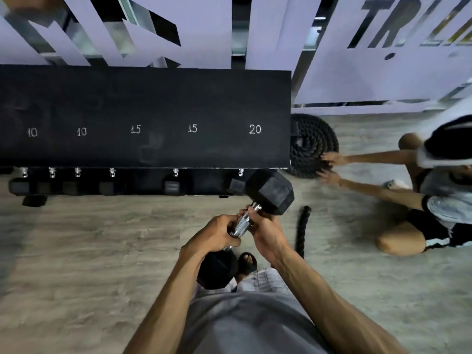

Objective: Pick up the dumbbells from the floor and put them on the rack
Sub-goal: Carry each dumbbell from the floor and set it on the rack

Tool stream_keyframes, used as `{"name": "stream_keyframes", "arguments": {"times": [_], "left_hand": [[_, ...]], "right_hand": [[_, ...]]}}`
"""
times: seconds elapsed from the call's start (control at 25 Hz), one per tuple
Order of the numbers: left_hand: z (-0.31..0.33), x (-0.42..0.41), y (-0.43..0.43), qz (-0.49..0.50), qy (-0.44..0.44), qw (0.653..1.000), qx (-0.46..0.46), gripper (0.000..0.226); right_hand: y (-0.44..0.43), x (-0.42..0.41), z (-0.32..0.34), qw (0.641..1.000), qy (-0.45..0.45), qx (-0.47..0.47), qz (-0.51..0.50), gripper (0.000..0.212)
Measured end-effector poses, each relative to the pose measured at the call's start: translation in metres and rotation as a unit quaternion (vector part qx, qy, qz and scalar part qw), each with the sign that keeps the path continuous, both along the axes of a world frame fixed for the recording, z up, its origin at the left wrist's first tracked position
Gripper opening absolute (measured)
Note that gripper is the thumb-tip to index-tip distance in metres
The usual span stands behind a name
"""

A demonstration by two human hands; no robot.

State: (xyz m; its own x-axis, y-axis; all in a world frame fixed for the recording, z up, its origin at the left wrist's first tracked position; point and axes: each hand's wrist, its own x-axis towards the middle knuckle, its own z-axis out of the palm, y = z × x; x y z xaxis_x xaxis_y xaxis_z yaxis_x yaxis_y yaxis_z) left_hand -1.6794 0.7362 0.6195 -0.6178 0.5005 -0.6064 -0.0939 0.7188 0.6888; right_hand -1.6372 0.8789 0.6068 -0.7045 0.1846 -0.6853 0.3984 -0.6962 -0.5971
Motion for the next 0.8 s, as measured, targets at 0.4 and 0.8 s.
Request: {"name": "stream_keyframes", "arguments": {"times": [0.4,0.8], "left_hand": [[-0.033,-0.207,0.007,-0.027,-0.029,0.999,-0.009,0.029],[-0.068,-0.315,0.026,0.02,-0.055,0.998,-0.032,0.041]], "right_hand": [[0.002,-0.207,-0.021,0.997,-0.069,0.01,-0.026,0.02],[0.016,-0.325,-0.057,0.987,-0.161,-0.014,-0.014,0.009]]}}
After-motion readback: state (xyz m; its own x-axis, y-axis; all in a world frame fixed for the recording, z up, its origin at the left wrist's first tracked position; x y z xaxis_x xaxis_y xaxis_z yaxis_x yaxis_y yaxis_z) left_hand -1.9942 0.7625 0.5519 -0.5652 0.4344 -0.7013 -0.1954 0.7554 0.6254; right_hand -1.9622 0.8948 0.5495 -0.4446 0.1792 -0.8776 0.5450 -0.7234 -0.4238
